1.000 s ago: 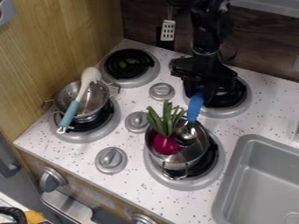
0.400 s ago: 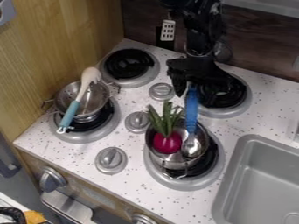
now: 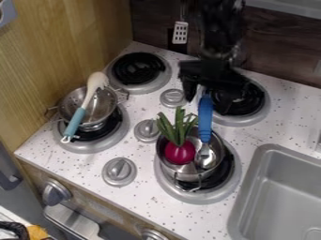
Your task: Take the blue spoon and put it in the silver right pot.
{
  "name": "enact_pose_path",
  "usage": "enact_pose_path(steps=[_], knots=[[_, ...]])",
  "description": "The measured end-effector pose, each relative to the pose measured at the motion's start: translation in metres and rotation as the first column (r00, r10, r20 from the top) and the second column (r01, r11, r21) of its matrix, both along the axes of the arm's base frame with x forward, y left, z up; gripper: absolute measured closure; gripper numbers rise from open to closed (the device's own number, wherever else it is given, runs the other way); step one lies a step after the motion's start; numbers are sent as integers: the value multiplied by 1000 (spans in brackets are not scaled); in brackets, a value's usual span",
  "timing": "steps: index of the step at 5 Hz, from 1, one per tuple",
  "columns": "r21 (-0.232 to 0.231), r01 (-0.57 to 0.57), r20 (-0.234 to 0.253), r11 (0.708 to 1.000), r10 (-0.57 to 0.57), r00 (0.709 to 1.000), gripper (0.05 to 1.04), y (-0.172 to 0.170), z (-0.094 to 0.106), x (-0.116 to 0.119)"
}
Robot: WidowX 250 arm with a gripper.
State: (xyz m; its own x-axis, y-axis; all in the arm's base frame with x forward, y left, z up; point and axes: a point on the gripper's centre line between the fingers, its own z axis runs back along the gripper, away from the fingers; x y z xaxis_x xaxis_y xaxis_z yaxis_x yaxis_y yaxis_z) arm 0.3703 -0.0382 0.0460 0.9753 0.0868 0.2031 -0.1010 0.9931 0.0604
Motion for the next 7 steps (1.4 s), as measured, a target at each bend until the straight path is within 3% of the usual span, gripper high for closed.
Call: enact_pose_path(steps=[1, 2, 3, 4, 5, 6, 7], knots=[[-41, -18, -67, 999, 15, 998, 83, -8, 25, 2], [-102, -35, -163, 994, 18, 986, 83, -14, 28, -10], [-58, -48, -168, 997, 38, 985, 83, -6, 30, -11], [-66, -30, -82, 997, 24, 996, 83, 1, 29, 2], [-55, -88, -4, 995, 88, 996, 83, 36, 16, 0], [-62, -82, 66, 995, 86, 994, 83, 50, 12, -6], [-18, -103, 69, 995, 104, 992, 83, 76, 11, -8]])
